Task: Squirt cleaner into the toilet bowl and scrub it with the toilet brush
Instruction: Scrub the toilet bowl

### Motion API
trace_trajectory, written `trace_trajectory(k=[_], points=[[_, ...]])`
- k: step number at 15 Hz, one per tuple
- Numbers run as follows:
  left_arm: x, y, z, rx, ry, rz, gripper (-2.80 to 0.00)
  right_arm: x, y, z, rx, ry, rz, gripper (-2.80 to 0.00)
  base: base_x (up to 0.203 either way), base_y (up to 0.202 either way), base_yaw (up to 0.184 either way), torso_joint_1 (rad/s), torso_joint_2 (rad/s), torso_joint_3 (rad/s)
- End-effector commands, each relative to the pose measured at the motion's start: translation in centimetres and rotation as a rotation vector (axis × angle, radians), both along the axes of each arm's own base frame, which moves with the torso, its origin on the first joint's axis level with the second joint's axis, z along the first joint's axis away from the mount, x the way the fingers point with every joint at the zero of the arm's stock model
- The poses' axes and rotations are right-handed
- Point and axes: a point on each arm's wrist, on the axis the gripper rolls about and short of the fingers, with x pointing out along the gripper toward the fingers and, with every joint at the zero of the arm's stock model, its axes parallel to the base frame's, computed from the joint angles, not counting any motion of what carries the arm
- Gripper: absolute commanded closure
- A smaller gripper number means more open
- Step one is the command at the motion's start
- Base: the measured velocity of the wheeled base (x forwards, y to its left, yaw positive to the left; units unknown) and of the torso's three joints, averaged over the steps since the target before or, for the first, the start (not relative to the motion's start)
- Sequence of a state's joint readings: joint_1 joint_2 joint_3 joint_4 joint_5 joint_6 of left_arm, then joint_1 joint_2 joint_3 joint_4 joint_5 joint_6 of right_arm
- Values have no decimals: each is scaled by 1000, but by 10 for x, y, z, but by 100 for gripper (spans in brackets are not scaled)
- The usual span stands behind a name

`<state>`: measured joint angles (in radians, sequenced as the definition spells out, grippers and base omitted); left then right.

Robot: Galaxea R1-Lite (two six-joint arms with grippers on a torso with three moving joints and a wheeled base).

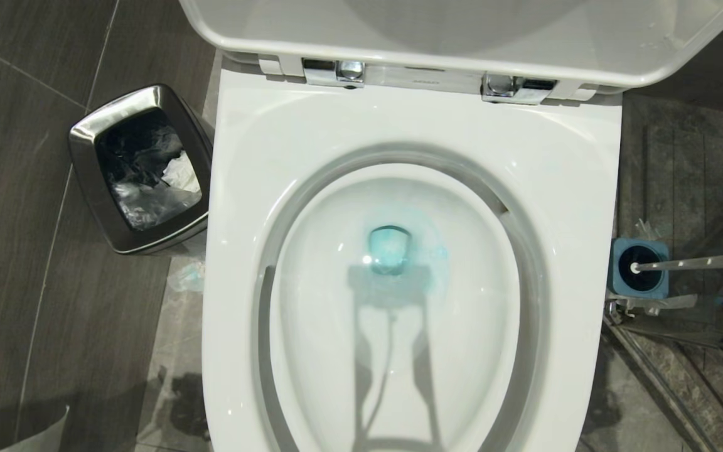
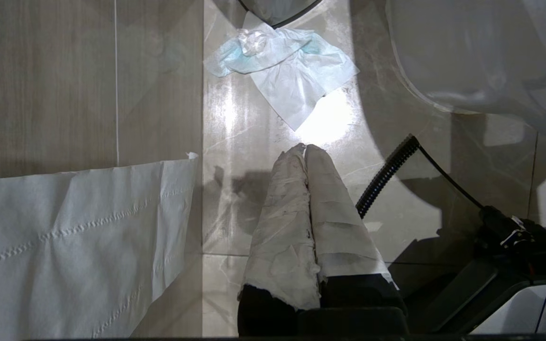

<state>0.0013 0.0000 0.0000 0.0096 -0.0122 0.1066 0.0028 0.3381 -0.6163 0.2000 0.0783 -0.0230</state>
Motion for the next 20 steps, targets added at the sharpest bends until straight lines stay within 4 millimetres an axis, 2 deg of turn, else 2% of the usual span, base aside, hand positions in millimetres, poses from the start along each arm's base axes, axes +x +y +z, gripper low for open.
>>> trace_trajectory(k=[1,5,9,12,15,20], points=[[0,0,0,1,3,0,0,33,0,25,6,49,2,0,0,0,0,0,0,0],[0,0,0,1,3,0,0,81,0,64,51,66,-4,0,0,0,0,0,0,0],[0,0,0,1,2,0,0,127,-1,63,57,163,-77,0,0,0,0,0,0,0],[0,0,0,1,4,0,0,147,0,58,59,205,-97,0,0,0,0,0,0,0],[0,0,0,1,0,0,0,150,2,57,62,194,-71,0,0,0,0,0,0,0],[0,0,0,1,3,0,0,146,3,23,42,289,-58,0,0,0,0,0,0,0]])
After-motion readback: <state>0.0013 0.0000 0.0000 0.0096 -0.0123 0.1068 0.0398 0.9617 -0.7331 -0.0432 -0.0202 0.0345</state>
